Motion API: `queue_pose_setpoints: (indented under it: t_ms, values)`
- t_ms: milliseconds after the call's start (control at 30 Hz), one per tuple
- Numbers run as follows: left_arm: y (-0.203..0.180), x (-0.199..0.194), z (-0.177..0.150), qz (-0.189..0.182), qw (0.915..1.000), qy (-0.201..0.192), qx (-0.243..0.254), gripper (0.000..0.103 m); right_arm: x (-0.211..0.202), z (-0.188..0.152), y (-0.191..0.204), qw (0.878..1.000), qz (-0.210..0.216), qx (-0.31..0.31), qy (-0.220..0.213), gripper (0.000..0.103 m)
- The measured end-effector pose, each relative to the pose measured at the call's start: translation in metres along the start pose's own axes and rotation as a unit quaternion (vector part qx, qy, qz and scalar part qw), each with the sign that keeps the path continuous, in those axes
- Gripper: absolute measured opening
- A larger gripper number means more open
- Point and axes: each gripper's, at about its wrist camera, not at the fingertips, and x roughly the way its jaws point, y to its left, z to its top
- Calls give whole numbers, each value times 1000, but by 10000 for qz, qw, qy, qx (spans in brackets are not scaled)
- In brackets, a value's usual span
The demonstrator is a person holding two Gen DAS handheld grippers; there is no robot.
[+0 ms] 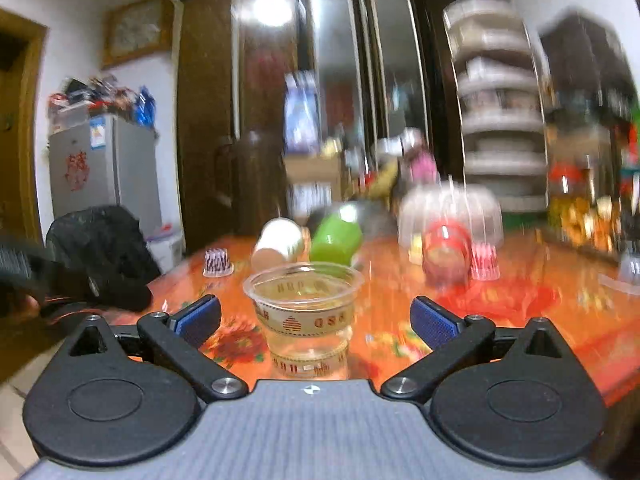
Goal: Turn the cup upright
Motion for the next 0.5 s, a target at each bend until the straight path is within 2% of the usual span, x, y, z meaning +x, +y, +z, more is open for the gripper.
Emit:
queue_pose_setpoints:
  t_ms: [167,333,500]
  values:
    - [-26,-27,17,229,9989,-72,399,99,-27,39,-11,9961,14,94,878,102]
    - [-43,-54,24,139,9986,-39,500,99,-55,39,-11,9960,-146,24,885,102]
    - [-53,-58,31,160,9983,64,565,99,-56,43,-18,9952,-127,236,936,102]
